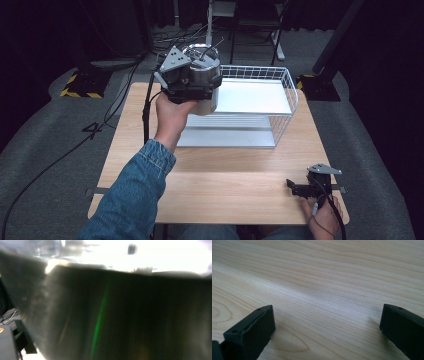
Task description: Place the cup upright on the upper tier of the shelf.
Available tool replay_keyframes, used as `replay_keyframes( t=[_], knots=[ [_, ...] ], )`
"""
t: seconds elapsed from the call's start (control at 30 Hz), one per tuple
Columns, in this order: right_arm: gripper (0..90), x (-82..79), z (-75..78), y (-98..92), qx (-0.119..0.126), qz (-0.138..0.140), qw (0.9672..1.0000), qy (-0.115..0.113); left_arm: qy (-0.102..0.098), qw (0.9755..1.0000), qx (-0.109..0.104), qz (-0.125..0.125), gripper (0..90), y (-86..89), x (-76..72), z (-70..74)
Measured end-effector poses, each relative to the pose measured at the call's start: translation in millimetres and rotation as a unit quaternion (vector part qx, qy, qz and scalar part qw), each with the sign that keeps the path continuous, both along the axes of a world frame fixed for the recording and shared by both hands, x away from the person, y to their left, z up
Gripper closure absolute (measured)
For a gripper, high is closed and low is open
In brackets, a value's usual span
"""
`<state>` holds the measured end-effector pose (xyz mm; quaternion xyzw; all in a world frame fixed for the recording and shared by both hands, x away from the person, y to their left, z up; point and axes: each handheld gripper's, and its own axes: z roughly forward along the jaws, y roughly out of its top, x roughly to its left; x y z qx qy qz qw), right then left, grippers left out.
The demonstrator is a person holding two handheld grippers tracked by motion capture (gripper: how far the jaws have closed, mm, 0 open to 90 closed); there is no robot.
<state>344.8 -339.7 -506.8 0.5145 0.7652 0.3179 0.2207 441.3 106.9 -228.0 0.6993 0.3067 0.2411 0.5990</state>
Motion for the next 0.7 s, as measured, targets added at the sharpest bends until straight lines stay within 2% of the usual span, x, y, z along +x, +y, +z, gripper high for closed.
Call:
replay_keyframes(
  t=[0.1,0.13,0.3,0.4,0.43,0.53,0.7],
  knots=[
    [0.1,0.1,0.0,0.0,0.0,0.0,1.0,0.0,0.002,1.0,-0.004,0.001,3.3,-2.0,6.0,2.0],
    [0.1,0.1,0.0,0.1,0.0,0.0,1.0,0.0,0.006,0.9999,-0.01,0.003,3.3,-4.4,12.1,3.7],
    [0.1,0.1,0.0,0.1,0.0,0.0,1.0,0.0,0.002,0.9998,-0.016,0.014,3.3,-10.2,25.9,5.2],
    [0.1,0.3,0.0,0.4,-0.001,0.0,1.0,0.0,0.008,0.9995,-0.024,0.019,3.3,-15.1,39.7,3.4],
    [0.1,0.5,0.0,0.4,-0.001,0.0,1.0,0.0,0.008,0.9995,-0.024,0.019,3.3,-15.1,39.7,3.4],
    [0.1,0.6,0.0,0.6,0.001,0.0,1.0,-0.001,0.011,0.9992,-0.024,0.03,3.3,-21.5,52.3,0.6],
    [0.1,0.6,-0.1,0.6,0.0,0.0,1.0,-0.001,0.013,0.9986,-0.028,0.042,3.3,-30.5,62.4,-4.3]
  ],
)
